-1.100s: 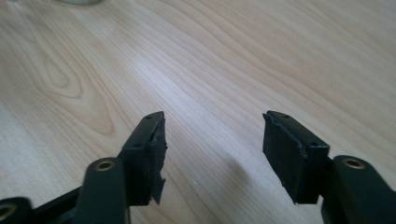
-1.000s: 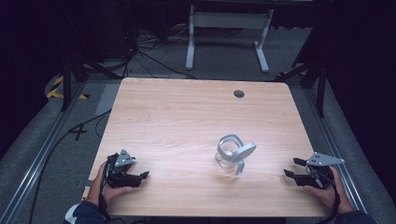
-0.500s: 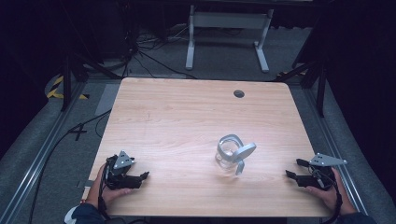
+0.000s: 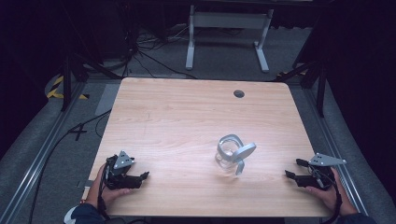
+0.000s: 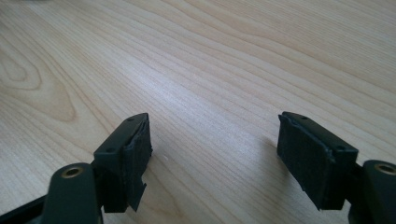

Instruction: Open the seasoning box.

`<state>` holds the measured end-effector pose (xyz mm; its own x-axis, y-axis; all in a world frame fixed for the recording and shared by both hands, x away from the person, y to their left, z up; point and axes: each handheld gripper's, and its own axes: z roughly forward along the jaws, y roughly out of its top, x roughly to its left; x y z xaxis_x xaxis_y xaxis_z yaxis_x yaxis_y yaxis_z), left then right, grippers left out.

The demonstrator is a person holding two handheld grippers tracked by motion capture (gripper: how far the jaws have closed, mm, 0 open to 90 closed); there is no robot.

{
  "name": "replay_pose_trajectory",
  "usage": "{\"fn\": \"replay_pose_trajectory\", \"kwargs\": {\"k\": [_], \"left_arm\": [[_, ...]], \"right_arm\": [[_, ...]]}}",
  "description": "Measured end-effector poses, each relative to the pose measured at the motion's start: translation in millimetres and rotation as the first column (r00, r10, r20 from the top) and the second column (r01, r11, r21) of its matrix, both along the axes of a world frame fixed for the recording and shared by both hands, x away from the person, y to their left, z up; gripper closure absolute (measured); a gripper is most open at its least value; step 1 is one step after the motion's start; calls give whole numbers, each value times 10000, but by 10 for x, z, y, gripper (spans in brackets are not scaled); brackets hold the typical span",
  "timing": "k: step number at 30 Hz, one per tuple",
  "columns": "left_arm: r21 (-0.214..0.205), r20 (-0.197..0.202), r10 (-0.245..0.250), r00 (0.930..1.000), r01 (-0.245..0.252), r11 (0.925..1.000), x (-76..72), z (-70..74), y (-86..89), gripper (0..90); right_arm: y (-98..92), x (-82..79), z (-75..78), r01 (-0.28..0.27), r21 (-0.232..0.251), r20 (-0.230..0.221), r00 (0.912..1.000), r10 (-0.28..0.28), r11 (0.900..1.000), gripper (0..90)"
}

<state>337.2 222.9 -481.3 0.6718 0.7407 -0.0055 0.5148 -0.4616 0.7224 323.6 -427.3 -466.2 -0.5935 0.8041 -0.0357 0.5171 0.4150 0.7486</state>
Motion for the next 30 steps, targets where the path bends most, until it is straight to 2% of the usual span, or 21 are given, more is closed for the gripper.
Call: {"fn": "replay_pose_trajectory", "kwargs": {"k": [5,11,13,16,30], "left_arm": [[-89,-117,71,9999,-72,9999,-3,-2,-8,185],[-66,-78,45,10000,-46,10000,3,-2,-8,183],[83,26,4,10000,-4,10000,18,3,-5,175],[49,-92,51,9999,-50,10000,14,5,-8,169],[52,-81,48,10000,-47,10000,14,4,-8,169]], "right_arm": [[3,3,-3,-11,22,9,10000,11,10000,256],[5,8,-3,-48,31,-7,10000,48,10000,249],[5,9,-3,-64,30,-26,10000,64,10000,247],[8,10,-4,-61,30,-23,10000,61,10000,245],[8,10,-4,-65,17,-9,10000,65,10000,245]]}}
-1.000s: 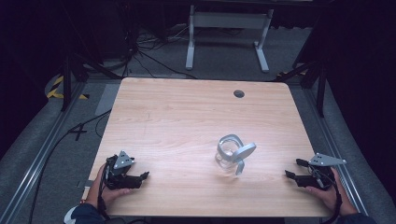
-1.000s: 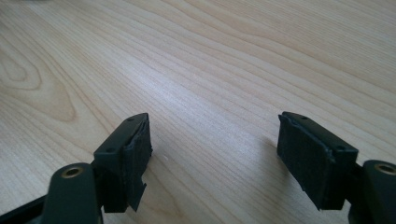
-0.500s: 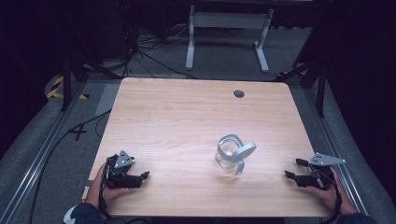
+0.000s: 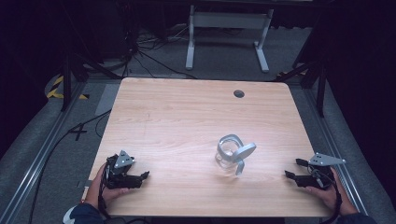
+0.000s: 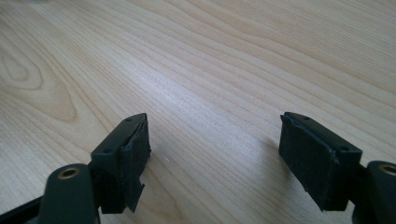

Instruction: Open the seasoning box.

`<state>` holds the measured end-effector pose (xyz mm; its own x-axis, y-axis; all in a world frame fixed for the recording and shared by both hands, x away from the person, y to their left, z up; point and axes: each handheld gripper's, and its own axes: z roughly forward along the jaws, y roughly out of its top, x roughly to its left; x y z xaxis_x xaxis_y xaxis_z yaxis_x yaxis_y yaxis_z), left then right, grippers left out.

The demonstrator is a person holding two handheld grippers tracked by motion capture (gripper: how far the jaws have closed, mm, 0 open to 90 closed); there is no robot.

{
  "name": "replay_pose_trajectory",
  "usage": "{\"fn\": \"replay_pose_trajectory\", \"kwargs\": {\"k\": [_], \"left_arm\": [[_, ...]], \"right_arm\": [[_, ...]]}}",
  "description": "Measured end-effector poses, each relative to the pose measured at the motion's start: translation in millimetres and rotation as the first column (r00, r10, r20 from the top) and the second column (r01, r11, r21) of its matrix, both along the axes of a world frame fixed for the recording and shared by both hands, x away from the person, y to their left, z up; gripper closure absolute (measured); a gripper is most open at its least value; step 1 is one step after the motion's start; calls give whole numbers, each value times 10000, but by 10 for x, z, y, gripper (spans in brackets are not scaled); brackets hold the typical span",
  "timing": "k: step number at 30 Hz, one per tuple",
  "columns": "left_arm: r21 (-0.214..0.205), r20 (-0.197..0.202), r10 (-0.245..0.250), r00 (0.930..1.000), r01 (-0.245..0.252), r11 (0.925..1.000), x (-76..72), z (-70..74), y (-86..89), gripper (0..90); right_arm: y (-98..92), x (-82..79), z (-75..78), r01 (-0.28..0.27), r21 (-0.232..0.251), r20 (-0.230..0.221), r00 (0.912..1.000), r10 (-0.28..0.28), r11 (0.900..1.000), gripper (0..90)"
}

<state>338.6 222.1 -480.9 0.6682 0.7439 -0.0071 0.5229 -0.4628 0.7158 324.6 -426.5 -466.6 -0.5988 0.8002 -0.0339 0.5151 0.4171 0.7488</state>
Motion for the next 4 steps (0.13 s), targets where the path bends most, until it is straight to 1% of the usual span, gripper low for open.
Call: {"fn": "replay_pose_trajectory", "kwargs": {"k": [4], "left_arm": [[-2,-8,3,10000,-3,10000,2,0,0,167]], "right_arm": [[1,0,0,2,-2,2,10000,-2,10000,245]]}}
